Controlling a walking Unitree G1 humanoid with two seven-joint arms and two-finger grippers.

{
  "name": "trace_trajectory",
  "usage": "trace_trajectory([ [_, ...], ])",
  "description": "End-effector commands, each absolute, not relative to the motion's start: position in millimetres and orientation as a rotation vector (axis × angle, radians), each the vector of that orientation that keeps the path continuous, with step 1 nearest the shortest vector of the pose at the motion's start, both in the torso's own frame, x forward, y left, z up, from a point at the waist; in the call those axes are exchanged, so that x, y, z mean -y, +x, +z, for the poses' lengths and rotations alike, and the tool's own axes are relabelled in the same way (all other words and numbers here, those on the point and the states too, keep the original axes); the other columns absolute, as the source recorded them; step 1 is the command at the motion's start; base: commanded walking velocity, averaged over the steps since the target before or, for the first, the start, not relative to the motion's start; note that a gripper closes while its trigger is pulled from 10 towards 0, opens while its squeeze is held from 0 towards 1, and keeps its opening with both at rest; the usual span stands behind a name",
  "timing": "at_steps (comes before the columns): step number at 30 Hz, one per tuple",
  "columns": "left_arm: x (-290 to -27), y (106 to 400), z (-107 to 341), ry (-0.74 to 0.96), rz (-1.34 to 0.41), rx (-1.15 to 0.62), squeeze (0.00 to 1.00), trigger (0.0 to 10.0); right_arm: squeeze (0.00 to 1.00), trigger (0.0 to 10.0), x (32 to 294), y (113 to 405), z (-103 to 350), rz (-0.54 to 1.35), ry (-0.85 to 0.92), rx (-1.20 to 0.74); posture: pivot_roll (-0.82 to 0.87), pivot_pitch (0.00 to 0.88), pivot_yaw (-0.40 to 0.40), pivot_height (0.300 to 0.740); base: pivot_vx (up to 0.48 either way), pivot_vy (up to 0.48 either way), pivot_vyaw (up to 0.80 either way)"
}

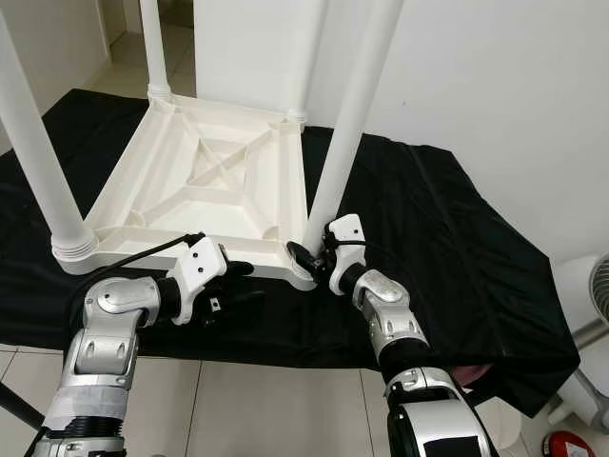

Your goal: Building children table

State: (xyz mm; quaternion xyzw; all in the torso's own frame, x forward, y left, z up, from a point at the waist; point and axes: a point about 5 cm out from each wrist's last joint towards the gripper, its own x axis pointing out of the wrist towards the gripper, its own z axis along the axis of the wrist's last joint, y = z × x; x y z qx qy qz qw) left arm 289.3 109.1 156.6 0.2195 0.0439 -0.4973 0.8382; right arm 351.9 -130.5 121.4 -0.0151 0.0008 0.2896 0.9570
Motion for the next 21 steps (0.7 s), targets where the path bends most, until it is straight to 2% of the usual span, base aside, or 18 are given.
trace_trajectory([
  [1, -112.6, 301.6, 159.6, 0.453, -0.745, -0.029, 0.0, 10.0, 0.0, 10.0, 137.9, 348.1, 110.7, 0.441, -0.042, -0.055, 0.07, 0.0, -0.141, 0.74, 0.0, 0.0, 0.0],
  [4, -112.6, 301.4, 159.3, 0.452, -0.745, -0.031, 0.0, 10.0, 0.0, 10.0, 136.8, 346.8, 110.8, 0.392, -0.022, -0.057, 0.07, 0.0, -0.141, 0.74, 0.0, 0.0, 0.0],
  [6, -112.8, 300.5, 158.4, 0.45, -0.743, -0.034, 0.0, 10.0, 0.0, 10.0, 134.3, 342.0, 107.2, 0.249, 0.011, -0.083, 0.07, 0.0, -0.149, 0.74, 0.0, 0.0, 0.0],
  [12, -113.3, 298.6, 157.4, 0.447, -0.738, -0.037, 0.0, 10.0, 0.0, 10.0, 120.9, 327.0, 106.3, 0.094, 0.016, -0.069, 0.08, 0.0, -0.159, 0.74, 0.0, 0.0, 0.0],
  [20, -115.5, 298.0, 156.5, 0.447, -0.732, -0.041, 0.0, 10.0, 0.0, 10.0, 102.6, 316.9, 109.9, 0.062, 0.051, -0.038, 0.11, 0.0, -0.166, 0.74, 0.0, 0.0, 0.0],
  [21, -116.4, 297.9, 155.9, 0.448, -0.731, -0.044, 0.0, 10.0, 0.89, 10.0, 103.1, 316.6, 112.2, 0.059, 0.046, -0.025, 0.12, 0.0, -0.162, 0.74, 0.0, 0.0, 0.0],
])
